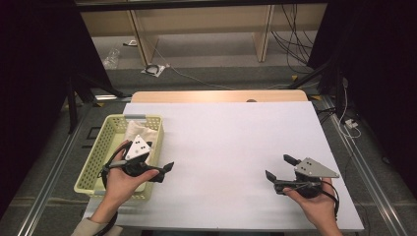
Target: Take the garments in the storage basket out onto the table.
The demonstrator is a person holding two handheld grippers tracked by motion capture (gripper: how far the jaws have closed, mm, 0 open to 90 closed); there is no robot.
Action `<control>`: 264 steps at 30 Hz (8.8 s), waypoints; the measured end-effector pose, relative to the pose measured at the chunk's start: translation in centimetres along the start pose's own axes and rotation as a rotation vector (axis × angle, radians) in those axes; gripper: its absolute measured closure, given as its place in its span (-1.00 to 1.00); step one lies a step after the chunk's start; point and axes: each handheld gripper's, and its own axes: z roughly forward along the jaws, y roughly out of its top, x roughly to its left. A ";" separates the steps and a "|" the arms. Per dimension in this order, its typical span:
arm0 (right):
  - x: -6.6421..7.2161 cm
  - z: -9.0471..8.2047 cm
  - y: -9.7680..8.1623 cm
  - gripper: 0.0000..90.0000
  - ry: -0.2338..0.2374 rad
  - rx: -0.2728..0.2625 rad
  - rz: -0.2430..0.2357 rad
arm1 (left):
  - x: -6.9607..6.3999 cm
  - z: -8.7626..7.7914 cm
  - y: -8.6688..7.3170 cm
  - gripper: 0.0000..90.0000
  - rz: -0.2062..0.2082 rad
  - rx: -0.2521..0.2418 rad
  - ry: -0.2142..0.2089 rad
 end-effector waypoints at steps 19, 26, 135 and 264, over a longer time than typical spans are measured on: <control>0.2 0.1 0.1 -0.62 0.007 0.002 0.002 | 0.2 -0.4 0.4 -1.00 0.010 0.002 0.017; 0.2 0.1 0.1 -0.62 0.017 0.009 0.003 | 0.8 -0.6 0.3 -1.00 0.003 0.012 0.037; 0.0 0.6 -0.1 -0.59 0.012 0.018 0.015 | 11.8 3.7 -2.3 0.79 -0.249 0.151 0.336; -0.2 0.5 -0.1 -0.58 0.016 0.012 0.031 | 8.8 -3.3 3.1 0.80 -0.227 -0.279 0.342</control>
